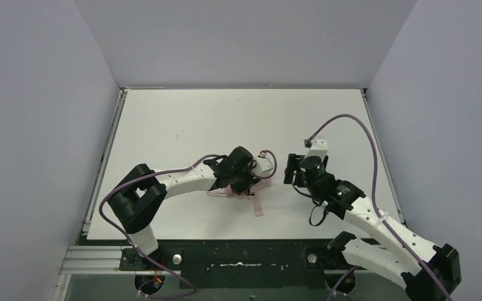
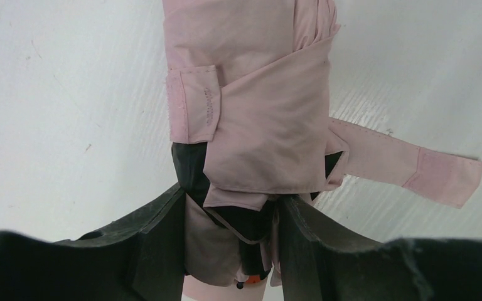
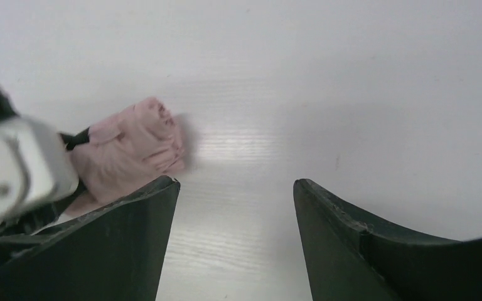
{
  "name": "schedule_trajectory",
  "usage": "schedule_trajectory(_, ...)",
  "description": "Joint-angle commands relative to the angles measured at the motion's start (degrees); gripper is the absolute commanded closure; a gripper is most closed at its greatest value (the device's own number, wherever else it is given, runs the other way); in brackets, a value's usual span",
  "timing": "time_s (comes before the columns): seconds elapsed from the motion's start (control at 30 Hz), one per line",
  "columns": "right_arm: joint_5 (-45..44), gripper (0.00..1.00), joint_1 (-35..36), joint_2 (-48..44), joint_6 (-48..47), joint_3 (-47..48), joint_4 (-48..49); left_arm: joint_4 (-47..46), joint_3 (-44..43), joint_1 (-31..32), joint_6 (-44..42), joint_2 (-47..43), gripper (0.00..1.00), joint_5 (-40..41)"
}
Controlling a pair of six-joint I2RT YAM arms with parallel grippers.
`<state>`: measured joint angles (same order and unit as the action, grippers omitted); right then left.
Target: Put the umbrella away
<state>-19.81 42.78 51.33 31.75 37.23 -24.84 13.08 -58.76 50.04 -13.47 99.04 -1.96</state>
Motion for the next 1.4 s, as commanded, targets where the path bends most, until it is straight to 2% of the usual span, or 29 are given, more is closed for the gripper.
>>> schedule_trajectory(0.0,6.6,0.31,-12.1,0.6,-5.2,5.5,1.6,-1.4,1.5,3.0,-6.9,0.7,1.00,7.9)
schedule_trajectory(0.1,13.3,0.30,-21.6,2.8,-8.4,8.3,1.9,-5.2,4.8,4.8,-13.0,-0.3,1.00,5.7)
schedule_trajectory(0.17,21.1,0.30,-26.9,5.4,-11.1,9.9,4.0,-7.1,6.0,5.7,-16.0,-0.6,1.00,6.0)
schedule_trajectory(0.27,32.0,0.29,-31.1,10.9,-17.9,12.4,6.8,-9.3,7.7,6.6,-21.2,-0.9,1.00,5.2)
schedule_trajectory(0.37,42.1,0.29,-31.5,16.3,-24.9,13.1,11.9,-13.8,11.3,7.3,-27.8,-2.6,1.00,2.2)
schedule_trajectory(0.5,53.6,0.31,-31.3,21.9,-28.1,13.3,17.9,-18.1,15.3,7.7,-34.8,-4.0,1.00,2.0)
schedule_trajectory(0.57,58.5,0.31,-30.4,24.4,-29.8,13.8,18.2,-20.0,17.0,7.9,-38.0,-4.4,1.00,2.0)
schedule_trajectory(0.67,63.7,0.31,-27.6,28.2,-35.8,16.2,12.8,-23.3,19.1,8.1,-40.8,-4.2,1.00,2.9)
schedule_trajectory(0.77,64.8,0.31,-23.2,31.2,-42.5,19.0,6.3,-26.4,20.7,8.3,-42.2,-3.7,1.00,3.8)
schedule_trajectory(0.9,67.4,0.31,-20.4,34.4,-46.4,20.8,2.6,-30.0,22.4,8.8,-44.0,-3.2,1.00,4.8)
schedule_trajectory(1.17,69.2,0.30,-19.7,39.4,-52.1,23.6,-4.1,-35.2,25.8,8.9,-47.4,-3.0,1.00,4.7)
schedule_trajectory(1.37,70.6,0.23,-18.9,42.3,-53.4,24.5,-6.4,-35.0,25.6,9.4,-48.5,-1.8,1.00,5.0)
